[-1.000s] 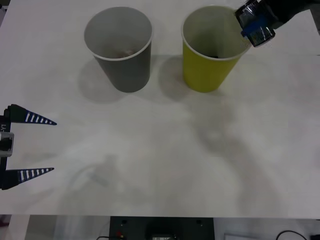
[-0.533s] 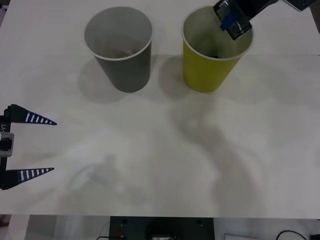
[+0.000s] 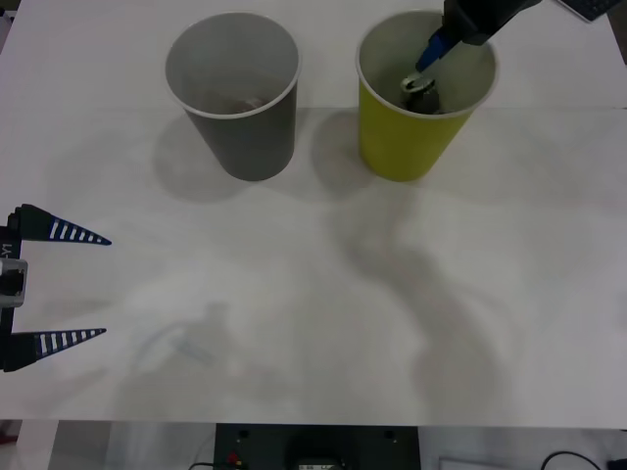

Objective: Put the can into the green bin and the plastic bottle into the gray bin

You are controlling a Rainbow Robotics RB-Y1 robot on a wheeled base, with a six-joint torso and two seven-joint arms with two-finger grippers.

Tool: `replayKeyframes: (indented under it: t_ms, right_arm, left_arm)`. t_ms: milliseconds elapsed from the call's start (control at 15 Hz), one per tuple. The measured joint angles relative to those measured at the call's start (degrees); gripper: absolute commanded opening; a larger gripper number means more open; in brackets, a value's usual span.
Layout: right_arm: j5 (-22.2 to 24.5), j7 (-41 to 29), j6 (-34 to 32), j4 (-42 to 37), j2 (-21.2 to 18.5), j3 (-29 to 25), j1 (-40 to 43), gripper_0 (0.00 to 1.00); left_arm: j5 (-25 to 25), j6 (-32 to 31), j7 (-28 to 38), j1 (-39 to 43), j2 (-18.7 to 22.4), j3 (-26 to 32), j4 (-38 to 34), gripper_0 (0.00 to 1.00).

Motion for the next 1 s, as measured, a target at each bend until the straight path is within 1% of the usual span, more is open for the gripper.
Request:
replayKeyframes:
  t_ms: [133, 267, 467, 600, 800, 1000]
  right_arm:
    - [-3.7, 2.0, -2.3, -1.1, -2.5, -2.1, 0.4, 1.0]
    - [-7.4, 5.4, -5.0, -3.4, -5.2, -6.7, 2.7, 1.0]
    - [-13.6, 7.4, -5.2, -10.9, -10.0, -13.5, 8.7, 1.0]
    - [-17.8, 8.1, -5.3, -16.5, -13.1, -17.2, 14.3, 1.0]
    - [-22.4, 10.6, -5.3, -24.6, -16.1, -23.3, 23.6, 1.0]
    - [-26.2, 18.3, -5.3, -30.8, -17.8, -29.5, 33.0, 1.0]
  left_arm:
    - [0.0, 0.0, 0.0, 0.0, 0.0, 0.0, 0.0, 1.0]
    - [0.0, 0.0, 0.0, 0.0, 0.0, 0.0, 0.0, 1.0]
    - [0.0, 0.0, 0.0, 0.0, 0.0, 0.0, 0.0, 1.0]
    - [0.0, 0.0, 0.0, 0.0, 0.0, 0.0, 0.0, 1.0]
    - [0.0, 0.0, 0.0, 0.0, 0.0, 0.0, 0.0, 1.0]
    - [0.0, 0.0, 0.0, 0.0, 0.0, 0.0, 0.0, 1.0]
